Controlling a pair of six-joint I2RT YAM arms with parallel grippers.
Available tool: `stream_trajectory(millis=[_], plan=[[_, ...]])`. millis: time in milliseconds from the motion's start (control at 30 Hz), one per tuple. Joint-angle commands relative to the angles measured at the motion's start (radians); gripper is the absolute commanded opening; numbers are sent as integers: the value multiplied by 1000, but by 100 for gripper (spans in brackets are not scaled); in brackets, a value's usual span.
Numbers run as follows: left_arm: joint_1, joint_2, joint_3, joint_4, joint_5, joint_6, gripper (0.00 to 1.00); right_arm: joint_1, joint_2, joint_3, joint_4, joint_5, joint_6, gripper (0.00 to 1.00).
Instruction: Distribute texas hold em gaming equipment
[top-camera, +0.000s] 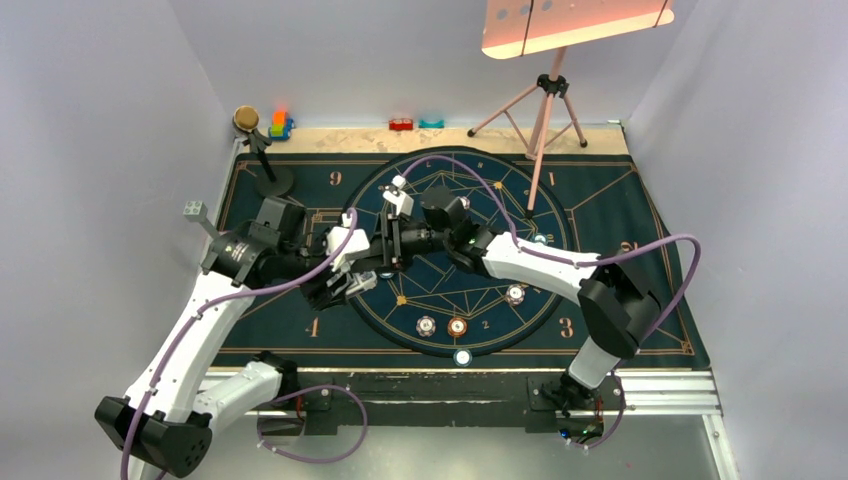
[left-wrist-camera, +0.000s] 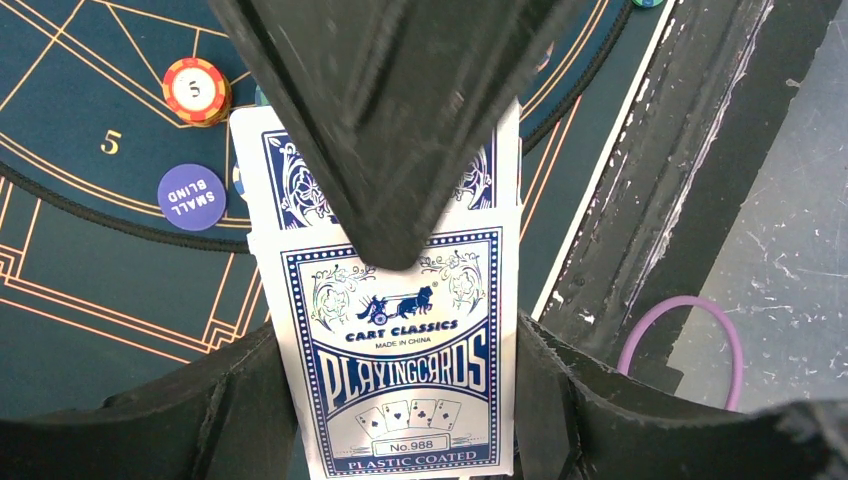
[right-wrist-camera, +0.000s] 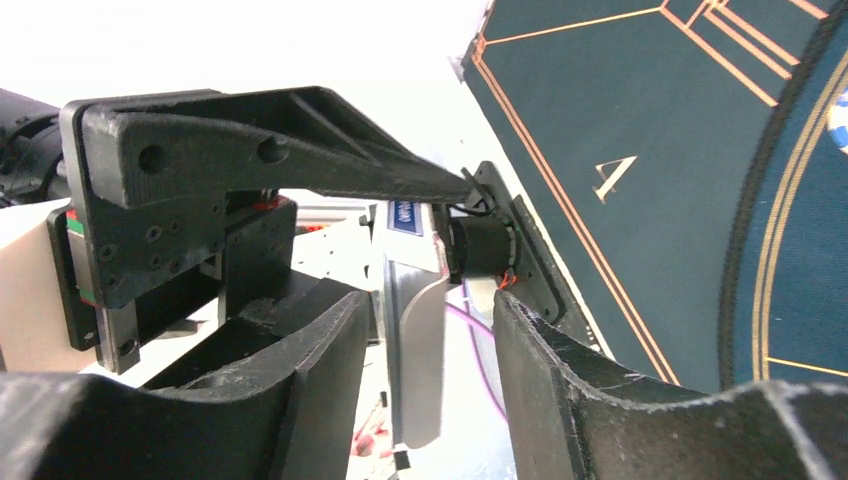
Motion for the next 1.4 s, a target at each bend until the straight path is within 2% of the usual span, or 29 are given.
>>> stream_trajectory(millis=[0, 333, 467, 700, 833, 1067, 1367], plan=[[-4, -25, 14, 5, 18, 18, 40, -39, -47, 26, -43, 4, -55, 54], [-4, -5, 47, -52, 49, 23, 35, -52, -79, 25, -117, 39, -119, 54], [-4, 3, 50, -62, 55, 22, 39, -52, -98, 26, -163, 60, -148, 54], [-4, 26, 49, -36, 59, 14, 49, 2, -65, 67, -126, 40, -124, 58], [-4, 25, 65, -36, 66, 10, 51, 14, -35, 68, -126, 31, -115, 52], [-4, 15, 80, -58, 89, 14, 55, -14, -88, -2, -155, 50, -137, 35], [-4, 5, 87, -94, 118, 15, 56, -43, -129, -52, -172, 59, -158, 33]])
